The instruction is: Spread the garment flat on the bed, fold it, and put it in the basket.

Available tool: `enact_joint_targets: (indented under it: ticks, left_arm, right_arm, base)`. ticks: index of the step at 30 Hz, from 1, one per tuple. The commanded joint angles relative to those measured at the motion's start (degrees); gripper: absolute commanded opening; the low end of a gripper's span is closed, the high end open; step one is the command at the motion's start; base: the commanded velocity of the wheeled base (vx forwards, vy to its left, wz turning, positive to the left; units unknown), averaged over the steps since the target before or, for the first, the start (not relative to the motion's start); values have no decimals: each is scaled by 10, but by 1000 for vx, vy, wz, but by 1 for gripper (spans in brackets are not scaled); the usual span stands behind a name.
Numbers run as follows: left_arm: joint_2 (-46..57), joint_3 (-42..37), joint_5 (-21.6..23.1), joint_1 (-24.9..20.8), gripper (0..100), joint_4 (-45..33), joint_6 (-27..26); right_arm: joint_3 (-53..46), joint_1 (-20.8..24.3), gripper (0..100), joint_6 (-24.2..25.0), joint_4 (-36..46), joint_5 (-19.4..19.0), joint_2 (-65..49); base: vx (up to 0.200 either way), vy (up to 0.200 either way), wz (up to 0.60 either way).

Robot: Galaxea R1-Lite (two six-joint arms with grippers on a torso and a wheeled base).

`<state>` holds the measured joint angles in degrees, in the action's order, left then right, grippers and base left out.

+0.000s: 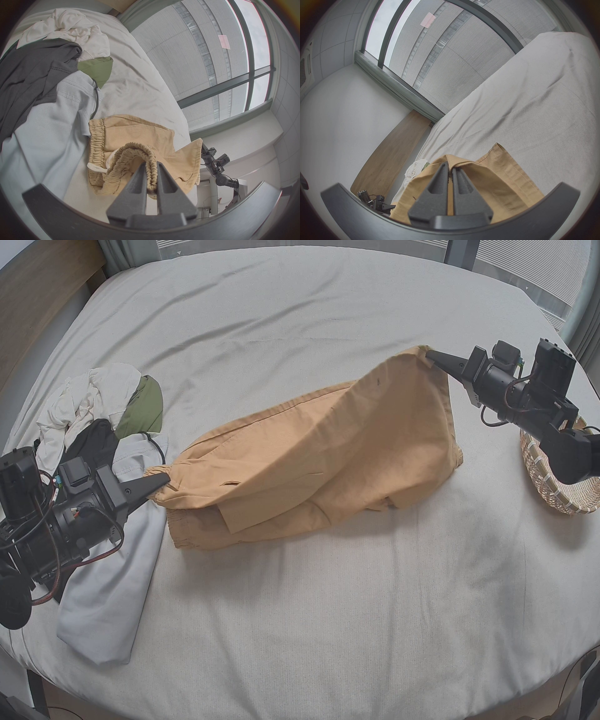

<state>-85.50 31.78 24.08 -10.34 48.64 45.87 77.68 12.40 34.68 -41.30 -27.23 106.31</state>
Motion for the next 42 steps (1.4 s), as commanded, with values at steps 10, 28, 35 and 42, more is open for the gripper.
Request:
enact_joint_targets:
  ticks: [10,28,35,42]
  left_arm:
    - [-22,7,-27,1,100,-5,11]
    - [26,-26,-34,44,100,-41,25]
    - [67,-64,-32,19,100,-39,26]
    - [77,-69,-32,19,100,-38,26]
  right_arm:
    - [60,10,100,-1,-19,5,60]
    - [-243,-48,100,-14,-26,5,-112]
    - [-346,-54,100,-8,-52,13,-112]
    - [-366,-48,100,0,-78,59,-66]
  base:
    - [0,0,0]
    - [0,0,0]
    - [0,0,0]
    - [0,0,0]
